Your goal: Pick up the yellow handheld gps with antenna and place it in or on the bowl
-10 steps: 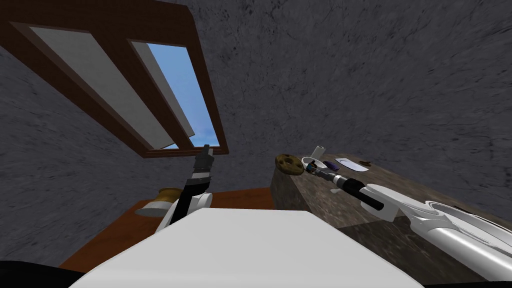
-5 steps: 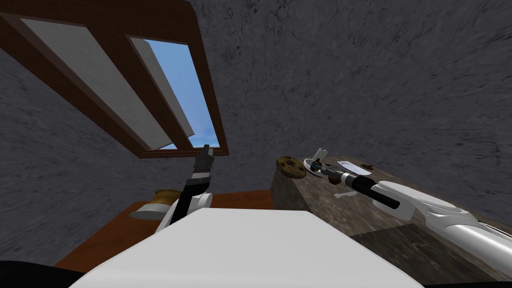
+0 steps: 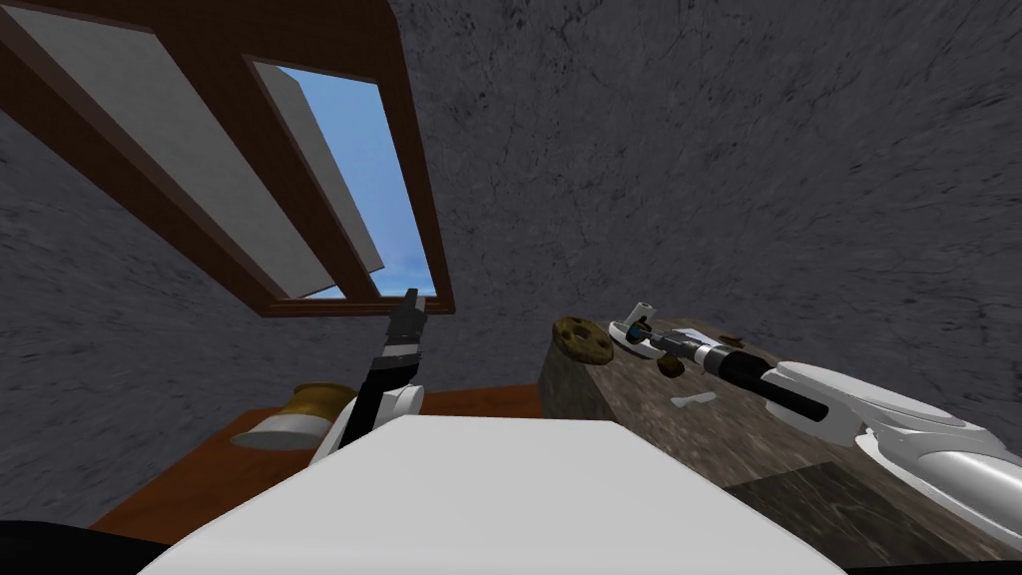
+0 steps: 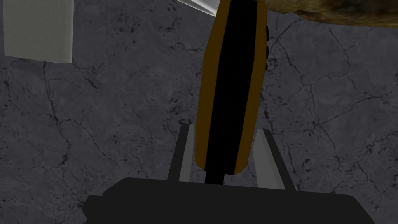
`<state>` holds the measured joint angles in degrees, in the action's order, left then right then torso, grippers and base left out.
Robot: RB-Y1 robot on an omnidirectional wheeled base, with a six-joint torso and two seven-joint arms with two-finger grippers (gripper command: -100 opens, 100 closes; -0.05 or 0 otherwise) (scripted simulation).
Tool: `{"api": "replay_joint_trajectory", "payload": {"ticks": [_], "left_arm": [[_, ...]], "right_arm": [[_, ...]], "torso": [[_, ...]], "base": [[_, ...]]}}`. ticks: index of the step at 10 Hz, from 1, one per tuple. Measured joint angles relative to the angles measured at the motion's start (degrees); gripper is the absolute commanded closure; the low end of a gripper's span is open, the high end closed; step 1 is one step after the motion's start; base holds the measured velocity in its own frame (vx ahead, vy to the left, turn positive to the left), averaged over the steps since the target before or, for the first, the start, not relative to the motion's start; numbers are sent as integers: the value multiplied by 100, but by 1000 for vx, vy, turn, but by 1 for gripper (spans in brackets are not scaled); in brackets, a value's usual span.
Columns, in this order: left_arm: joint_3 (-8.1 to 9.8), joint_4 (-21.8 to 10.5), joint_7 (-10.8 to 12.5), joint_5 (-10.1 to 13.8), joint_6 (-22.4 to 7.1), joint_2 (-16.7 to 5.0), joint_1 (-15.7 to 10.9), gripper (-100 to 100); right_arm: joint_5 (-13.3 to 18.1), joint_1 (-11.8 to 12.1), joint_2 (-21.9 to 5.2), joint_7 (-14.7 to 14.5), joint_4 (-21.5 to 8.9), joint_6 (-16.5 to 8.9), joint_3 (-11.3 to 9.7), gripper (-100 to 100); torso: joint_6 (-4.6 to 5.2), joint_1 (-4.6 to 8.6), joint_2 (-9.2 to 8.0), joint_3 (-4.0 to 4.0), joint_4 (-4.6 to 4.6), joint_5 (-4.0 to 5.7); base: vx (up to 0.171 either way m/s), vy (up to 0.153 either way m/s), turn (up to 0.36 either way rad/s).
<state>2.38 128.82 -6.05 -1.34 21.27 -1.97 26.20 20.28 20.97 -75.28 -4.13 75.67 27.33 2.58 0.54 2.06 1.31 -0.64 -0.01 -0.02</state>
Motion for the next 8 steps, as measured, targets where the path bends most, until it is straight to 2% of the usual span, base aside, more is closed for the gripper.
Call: {"api": "replay_joint_trajectory", "payload": {"ticks": [3, 7, 8], "left_arm": [[0, 0, 0, 0, 0, 0, 1, 0], [0, 0, 0, 0, 0, 0, 0, 0], [0, 0, 0, 0, 0, 0, 0, 0]], "right_arm": [[-90, 51, -160, 143, -360, 444, 50, 100], [-177, 165, -261, 270, -565, 935, 142, 100], [-181, 167, -263, 280, -568, 960, 145, -100]], "torso": [[14, 91, 55, -33, 13, 18], [16, 132, 78, -48, 18, 26], [14, 128, 67, -42, 15, 26]], "base": [[133, -56, -60], [69, -15, -46], [6, -1, 3]]}}
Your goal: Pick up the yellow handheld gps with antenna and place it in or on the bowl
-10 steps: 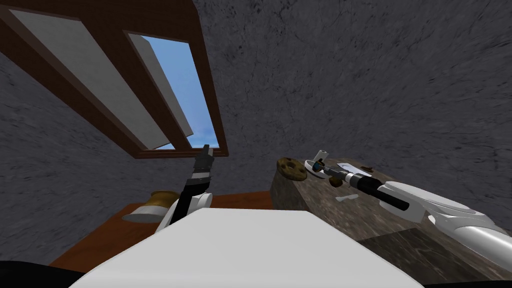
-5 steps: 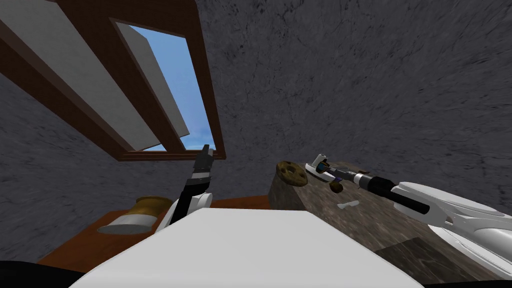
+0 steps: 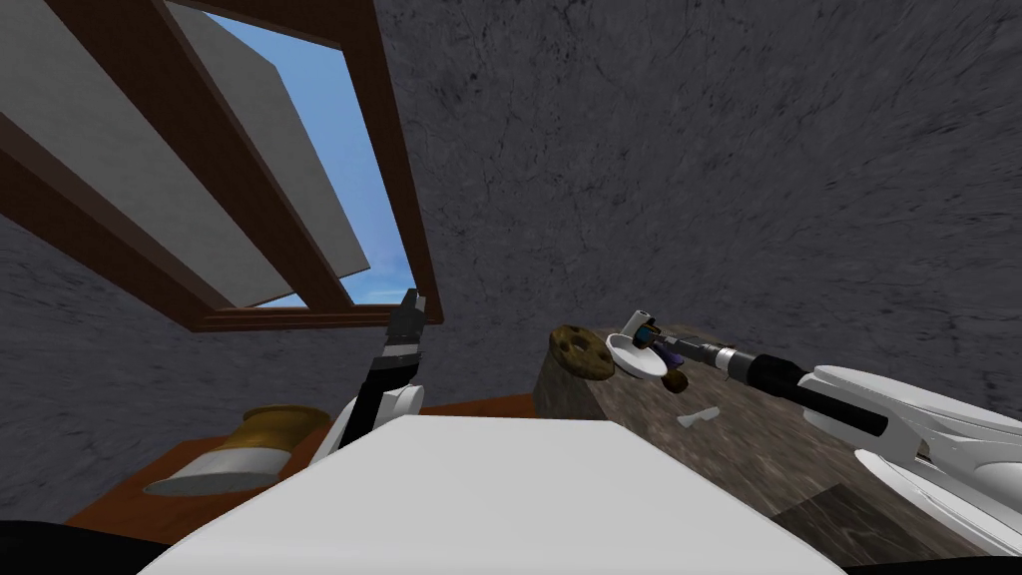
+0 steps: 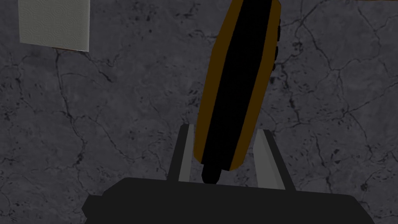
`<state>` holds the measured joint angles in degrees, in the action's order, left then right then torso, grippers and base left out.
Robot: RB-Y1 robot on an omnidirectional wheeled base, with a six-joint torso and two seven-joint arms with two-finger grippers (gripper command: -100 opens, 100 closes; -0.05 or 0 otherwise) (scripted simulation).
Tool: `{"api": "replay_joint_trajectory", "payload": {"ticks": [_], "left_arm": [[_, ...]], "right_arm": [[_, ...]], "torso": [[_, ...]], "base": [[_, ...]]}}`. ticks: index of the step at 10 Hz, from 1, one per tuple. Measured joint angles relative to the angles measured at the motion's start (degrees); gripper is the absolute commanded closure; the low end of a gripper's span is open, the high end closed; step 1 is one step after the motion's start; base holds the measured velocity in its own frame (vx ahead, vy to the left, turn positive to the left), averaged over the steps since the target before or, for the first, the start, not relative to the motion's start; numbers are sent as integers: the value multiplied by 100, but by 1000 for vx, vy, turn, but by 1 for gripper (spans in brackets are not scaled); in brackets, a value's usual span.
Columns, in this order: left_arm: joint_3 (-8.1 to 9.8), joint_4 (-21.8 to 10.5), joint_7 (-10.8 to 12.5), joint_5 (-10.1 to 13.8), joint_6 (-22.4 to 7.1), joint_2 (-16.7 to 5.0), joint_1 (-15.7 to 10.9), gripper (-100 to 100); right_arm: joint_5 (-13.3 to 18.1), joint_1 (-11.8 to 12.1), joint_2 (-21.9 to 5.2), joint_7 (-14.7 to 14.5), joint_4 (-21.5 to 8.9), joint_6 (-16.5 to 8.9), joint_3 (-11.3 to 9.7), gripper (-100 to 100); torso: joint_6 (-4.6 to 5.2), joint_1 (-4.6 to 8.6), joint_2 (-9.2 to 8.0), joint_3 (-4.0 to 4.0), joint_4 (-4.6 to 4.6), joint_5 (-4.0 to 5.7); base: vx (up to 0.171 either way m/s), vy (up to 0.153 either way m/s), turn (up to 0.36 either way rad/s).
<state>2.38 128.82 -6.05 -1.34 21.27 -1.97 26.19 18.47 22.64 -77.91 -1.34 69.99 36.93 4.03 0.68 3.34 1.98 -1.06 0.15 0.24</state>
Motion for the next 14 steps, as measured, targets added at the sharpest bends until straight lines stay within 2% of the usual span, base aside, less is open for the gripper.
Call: {"api": "replay_joint_trajectory", "payload": {"ticks": [4, 5, 6, 8, 9, 10, 11, 13, 14], "left_arm": [[0, 0, 0, 0, 0, 0, 0, 0], [0, 0, 0, 0, 0, 0, 0, 0], [0, 0, 0, 0, 0, 0, 0, 0], [-1, 0, 0, 0, 0, 1, 0, 0], [-1, 0, 0, 0, 0, 1, -1, 0], [-1, 0, 0, 0, 0, 1, -1, 0], [-1, 0, 0, 0, 0, 1, -1, 0], [-1, 0, 0, 0, 0, 1, -1, 0], [-1, 0, 0, 0, 0, 1, -1, 0]], "right_arm": [[0, -1, 0, 0, 1, -2, -1, -100], [0, -1, 0, 0, 1, -2, -1, 0], [0, -1, 0, 0, 1, -2, -1, -100], [-53, 0, -293, 135, 69, 27, 110, -100], [-105, 113, -477, 244, 203, -3, 241, -100], [-136, 95, -655, 331, 212, 31, 310, -100], [-145, -6, -817, 425, 223, 43, 290, -100], [-171, -62, -1032, 534, 267, 63, 332, -100], [-221, 55, -1172, 586, 281, 125, 488, -100]], "torso": [[1, -5, -17, 11, -5, -2], [1, -5, -18, 11, -5, -2], [1, -5, -18, 11, -5, -2], [2, -35, -25, 16, -7, -11], [2, -44, -28, 17, -8, -13], [3, -52, -33, 20, -9, -15], [1, -51, -35, 21, -9, -15], [2, -39, -32, 20, -9, -11], [3, -34, -29, 18, -8, -11]], "base": [[0, 0, 0], [0, 0, 0], [-18, 44, -91], [-28, 85, -104], [-47, 110, -143], [-54, 101, -104], [-49, 79, -52], [-32, 64, -84], [-11, 24, -21]]}}
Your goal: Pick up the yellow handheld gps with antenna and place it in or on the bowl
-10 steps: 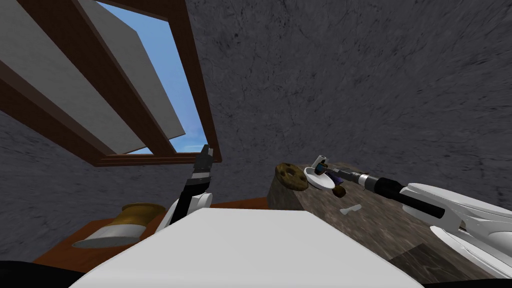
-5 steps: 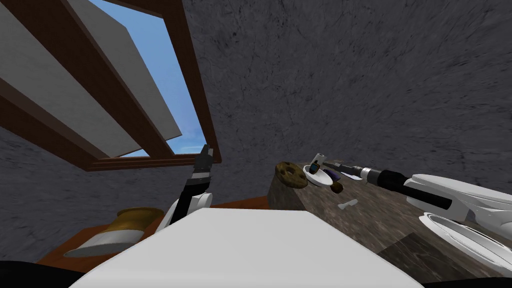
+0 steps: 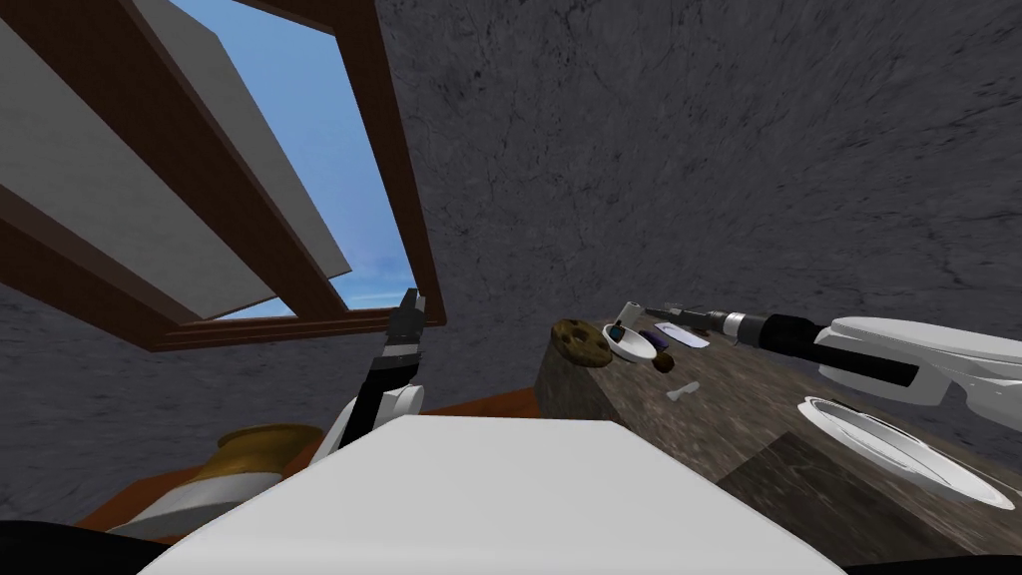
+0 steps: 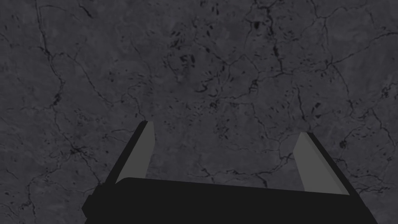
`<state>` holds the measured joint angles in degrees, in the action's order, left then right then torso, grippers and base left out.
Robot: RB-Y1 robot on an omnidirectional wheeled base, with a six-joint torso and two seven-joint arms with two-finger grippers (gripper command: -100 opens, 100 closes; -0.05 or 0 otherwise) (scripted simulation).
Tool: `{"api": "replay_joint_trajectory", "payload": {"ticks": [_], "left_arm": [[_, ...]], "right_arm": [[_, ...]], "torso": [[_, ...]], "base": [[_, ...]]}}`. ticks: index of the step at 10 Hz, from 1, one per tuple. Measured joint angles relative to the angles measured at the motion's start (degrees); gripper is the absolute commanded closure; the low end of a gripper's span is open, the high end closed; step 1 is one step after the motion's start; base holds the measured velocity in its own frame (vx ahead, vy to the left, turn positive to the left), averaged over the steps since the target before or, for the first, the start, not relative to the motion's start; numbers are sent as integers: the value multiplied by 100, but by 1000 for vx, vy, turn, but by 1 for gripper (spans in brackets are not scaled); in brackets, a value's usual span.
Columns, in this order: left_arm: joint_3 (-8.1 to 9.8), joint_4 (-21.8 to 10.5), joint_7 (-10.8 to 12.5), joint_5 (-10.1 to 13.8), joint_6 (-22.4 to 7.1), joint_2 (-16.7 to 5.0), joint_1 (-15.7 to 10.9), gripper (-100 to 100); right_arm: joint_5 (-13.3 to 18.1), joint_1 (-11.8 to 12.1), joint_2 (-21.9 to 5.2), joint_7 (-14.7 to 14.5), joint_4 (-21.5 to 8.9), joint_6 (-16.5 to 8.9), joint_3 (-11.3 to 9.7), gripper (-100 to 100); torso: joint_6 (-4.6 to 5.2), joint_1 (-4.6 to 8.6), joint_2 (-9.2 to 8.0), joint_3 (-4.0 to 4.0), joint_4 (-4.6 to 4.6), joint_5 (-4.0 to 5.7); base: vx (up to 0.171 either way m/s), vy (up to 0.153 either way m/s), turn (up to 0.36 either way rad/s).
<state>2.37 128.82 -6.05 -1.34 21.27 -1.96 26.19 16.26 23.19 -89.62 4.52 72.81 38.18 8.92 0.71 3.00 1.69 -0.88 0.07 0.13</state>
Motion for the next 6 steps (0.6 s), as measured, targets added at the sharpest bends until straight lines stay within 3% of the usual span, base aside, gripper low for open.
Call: {"api": "replay_joint_trajectory", "payload": {"ticks": [1, 6], "left_arm": [[0, 0, 0, 0, 0, 0, 0, 0], [0, 0, 0, 0, 0, -1, 0, 0]], "right_arm": [[-7, 13, -15, 12, 1, 19, 22, 0], [-6, 12, -14, 11, 1, 17, 20, 0]], "torso": [[-2, 14, 6, -4, 2, 5], [-2, 29, 14, -9, 4, 10]], "base": [[-3, 6, 2], [0, 0, 0]]}}
